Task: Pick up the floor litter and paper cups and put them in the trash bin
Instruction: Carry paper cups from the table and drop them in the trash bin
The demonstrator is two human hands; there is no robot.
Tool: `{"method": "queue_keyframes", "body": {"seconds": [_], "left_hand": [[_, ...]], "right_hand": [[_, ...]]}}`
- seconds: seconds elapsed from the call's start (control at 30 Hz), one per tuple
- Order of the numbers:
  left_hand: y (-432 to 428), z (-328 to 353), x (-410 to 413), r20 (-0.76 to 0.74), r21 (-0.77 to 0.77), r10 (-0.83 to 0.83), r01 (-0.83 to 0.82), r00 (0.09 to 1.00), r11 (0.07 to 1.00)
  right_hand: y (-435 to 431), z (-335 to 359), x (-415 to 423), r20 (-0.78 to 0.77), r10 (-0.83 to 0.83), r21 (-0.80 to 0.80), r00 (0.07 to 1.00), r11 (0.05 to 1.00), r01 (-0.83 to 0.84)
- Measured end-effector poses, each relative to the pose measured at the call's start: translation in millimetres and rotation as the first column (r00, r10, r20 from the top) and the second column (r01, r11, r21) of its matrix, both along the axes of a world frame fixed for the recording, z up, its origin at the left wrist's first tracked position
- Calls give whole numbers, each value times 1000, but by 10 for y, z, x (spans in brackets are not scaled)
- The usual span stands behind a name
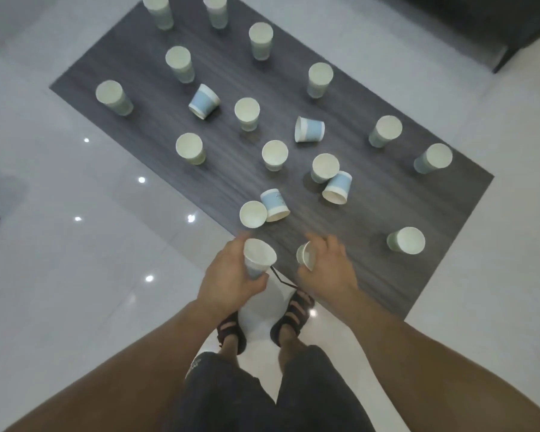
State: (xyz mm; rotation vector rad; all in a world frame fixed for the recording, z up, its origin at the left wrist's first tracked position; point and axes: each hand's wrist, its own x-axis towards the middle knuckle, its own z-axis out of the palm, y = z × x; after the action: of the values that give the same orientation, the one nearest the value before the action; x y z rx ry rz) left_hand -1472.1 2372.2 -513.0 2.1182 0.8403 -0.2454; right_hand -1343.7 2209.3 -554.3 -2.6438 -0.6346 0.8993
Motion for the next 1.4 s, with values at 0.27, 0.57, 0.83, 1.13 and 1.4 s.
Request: {"method": "queue_keyframes", "body": {"seconds": [0.27, 0.57, 0.83, 1.13, 1.4], "left_hand": [[59, 731, 280, 49, 61, -162, 159, 986, 985], [34, 1214, 102, 113, 197, -583, 557, 805, 807], [-1002, 1637, -307, 142, 211, -903, 879, 405, 428], [-2727, 1812, -1672, 160, 277, -980, 958, -118, -70], [-3958, 1778, -3699, 178, 300, -889, 884, -421, -358]], "right_hand": [[-173, 1014, -140, 134, -71, 49, 988, 997, 65], [-467, 1594, -1278, 198, -478, 106, 856, 879, 466], [-1258, 1905, -2765, 264, -815, 147, 516, 562, 814], [-2176, 2092, -4908, 291, -956, 208, 34, 98, 973], [-2685, 2112, -7085, 258, -922, 182, -289, -248, 952]]}}
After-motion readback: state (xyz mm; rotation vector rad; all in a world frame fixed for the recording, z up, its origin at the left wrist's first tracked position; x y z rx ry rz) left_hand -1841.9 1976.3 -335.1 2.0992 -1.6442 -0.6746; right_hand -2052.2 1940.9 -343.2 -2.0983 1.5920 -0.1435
